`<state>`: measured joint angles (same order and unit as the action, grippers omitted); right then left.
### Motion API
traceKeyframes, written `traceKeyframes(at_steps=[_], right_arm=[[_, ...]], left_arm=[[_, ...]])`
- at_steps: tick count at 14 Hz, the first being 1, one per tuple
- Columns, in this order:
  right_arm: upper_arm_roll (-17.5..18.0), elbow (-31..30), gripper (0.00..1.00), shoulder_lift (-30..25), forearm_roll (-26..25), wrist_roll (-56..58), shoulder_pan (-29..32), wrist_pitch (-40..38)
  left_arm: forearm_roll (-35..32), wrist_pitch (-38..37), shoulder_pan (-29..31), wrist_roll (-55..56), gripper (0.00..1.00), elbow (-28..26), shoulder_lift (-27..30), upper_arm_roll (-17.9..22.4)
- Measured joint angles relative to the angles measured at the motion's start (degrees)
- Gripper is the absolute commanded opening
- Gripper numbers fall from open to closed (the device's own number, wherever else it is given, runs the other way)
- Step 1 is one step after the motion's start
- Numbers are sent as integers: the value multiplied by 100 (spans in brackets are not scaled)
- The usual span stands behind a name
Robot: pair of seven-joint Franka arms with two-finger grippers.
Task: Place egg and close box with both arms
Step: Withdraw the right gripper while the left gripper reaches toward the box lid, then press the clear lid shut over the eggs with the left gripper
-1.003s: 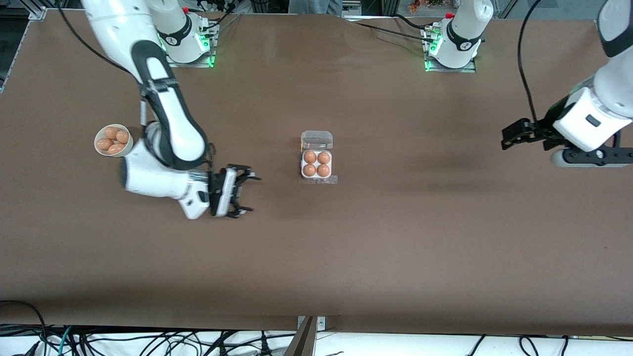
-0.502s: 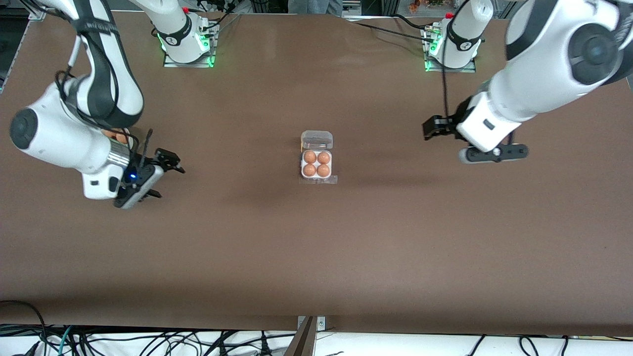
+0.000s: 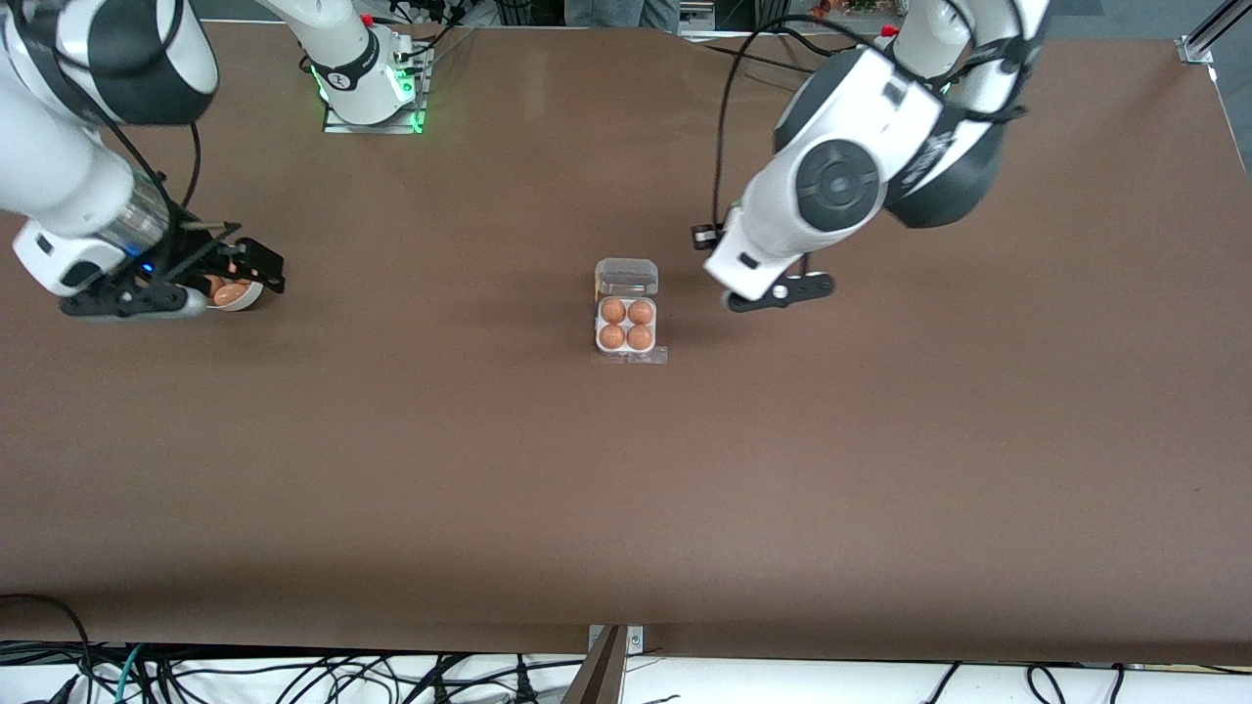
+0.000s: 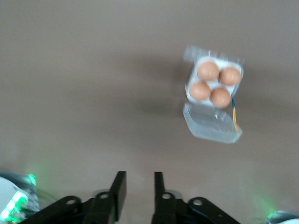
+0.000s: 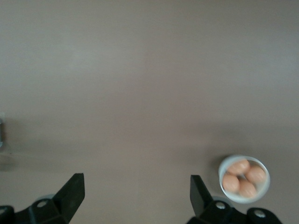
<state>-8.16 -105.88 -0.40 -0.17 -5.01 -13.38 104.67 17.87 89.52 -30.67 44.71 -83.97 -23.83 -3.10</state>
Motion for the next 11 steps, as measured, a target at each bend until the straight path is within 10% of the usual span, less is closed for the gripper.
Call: traceKeyframes(at_steps=[11], right_arm=[[-381,1199,100,-73,-345,-274,72,-1496]], left_arm=[[843,63,-861,174,13,348,-1231,3]])
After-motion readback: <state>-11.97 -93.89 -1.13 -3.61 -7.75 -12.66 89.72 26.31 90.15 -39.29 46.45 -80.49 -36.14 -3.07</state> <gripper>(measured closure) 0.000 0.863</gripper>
